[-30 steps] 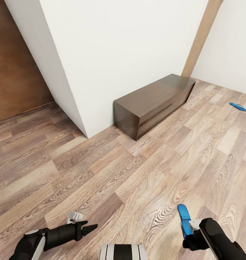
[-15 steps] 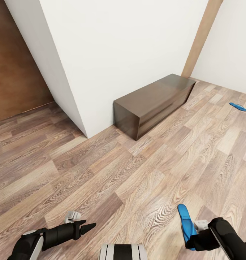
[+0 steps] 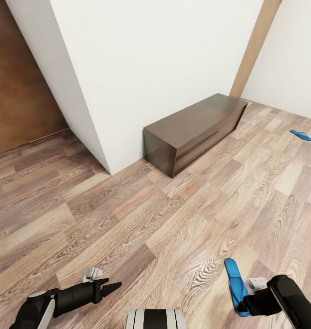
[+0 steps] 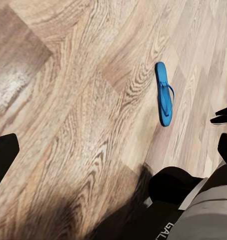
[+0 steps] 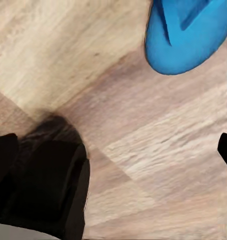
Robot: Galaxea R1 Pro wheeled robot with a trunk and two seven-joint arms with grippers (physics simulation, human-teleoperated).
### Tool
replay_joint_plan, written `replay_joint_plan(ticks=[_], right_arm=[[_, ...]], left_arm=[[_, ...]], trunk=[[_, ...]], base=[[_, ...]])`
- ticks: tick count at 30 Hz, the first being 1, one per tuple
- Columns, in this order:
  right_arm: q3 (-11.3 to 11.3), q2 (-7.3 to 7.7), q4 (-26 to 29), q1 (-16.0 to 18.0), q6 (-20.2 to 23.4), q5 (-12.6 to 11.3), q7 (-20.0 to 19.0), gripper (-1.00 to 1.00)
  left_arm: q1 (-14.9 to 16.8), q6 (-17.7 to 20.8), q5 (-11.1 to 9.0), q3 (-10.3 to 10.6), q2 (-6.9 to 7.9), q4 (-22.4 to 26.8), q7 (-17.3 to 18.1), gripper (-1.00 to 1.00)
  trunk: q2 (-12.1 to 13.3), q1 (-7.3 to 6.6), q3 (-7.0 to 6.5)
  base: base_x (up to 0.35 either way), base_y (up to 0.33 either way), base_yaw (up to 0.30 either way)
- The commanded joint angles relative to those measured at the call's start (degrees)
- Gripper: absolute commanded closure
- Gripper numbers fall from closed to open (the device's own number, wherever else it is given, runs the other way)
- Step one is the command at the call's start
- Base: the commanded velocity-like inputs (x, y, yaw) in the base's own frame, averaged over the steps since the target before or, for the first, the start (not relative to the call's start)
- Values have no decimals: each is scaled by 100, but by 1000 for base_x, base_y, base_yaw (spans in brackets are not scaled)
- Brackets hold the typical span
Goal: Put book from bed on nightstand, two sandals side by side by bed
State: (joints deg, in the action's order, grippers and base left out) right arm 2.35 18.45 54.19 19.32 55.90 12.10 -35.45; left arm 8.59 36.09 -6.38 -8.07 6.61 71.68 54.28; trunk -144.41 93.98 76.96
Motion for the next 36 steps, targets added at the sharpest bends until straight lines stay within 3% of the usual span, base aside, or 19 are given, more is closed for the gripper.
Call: replay_joint_plan(ticks=[1, 2, 3, 5, 7, 12, 14, 17, 18, 19, 20, 23, 26, 29, 36], right_arm=[[93, -24, 9, 2, 17, 57, 598, -100], [112, -29, 10, 2, 17, 59, 862, -100], [134, -38, 6, 2, 17, 59, 1411, -100], [151, -44, -1, 2, 17, 40, 2141, -100], [160, -48, -6, 2, 17, 24, 2572, -100], [161, -51, 5, 2, 29, -118, 2846, -100], [158, -45, 13, 2, 31, -272, 2693, -100], [141, -22, 24, 2, 33, -771, 1864, -100], [143, -9, 26, 0, 34, -1020, 1268, -100], [145, -3, 25, 1, 33, -1123, 966, -100], [150, 4, 24, 1, 30, -1267, 390, -100], [156, 13, 22, 1, 28, -1398, -420, -100], [163, 16, 17, 2, 23, -1436, -759, -100], [172, 18, 14, 2, 19, -1283, -917, -100], [184, 10, -4, 2, 18, -332, -960, -100]], left_arm=[[2, 40, -30, -2, 0, 1, 5, -100], [2, 40, -30, -2, -1, 1, 4, -100], [2, 39, -30, -2, -1, 1, 4, -100], [2, 39, -29, -2, -1, -2, 4, -100], [2, 39, -26, -2, -1, -3, 4, -100], [2, 39, -25, -2, -2, -5, 4, -100], [2, 39, -27, -2, -2, -5, 4, -100], [2, 39, -29, -2, -2, -5, 4, -100], [2, 39, -28, -2, -2, -5, 4, -100], [2, 40, -28, -2, -2, -5, 4, -100], [2, 40, -29, -2, -2, -5, 4, -100], [2, 39, -30, -2, -2, -5, 4, -100], [2, 41, -30, -2, -2, -5, 4, -100], [2, 41, -30, -2, -2, -3, 4, -100], [2, 39, -28, -2, -2, -5, 4, -100]], trunk=[[-2, -1, 4], [-2, -1, 4], [-2, -1, 4], [-2, -1, 4], [-2, -1, 4], [-2, -1, 4], [-2, -1, 4], [-2, -1, 4], [-2, -1, 4], [-2, -1, 4], [-2, -1, 4], [-2, -1, 4], [-2, -1, 4], [-2, -1, 4], [-2, -1, 4]], base=[[0, 0, 0], [0, 0, 0], [0, 0, 0], [0, 0, 0], [0, 0, 0], [0, 0, 0], [0, 0, 0], [0, 0, 0], [0, 0, 0], [0, 0, 0], [0, 0, 0], [0, 0, 0], [0, 0, 0], [0, 0, 0], [0, 0, 0]])
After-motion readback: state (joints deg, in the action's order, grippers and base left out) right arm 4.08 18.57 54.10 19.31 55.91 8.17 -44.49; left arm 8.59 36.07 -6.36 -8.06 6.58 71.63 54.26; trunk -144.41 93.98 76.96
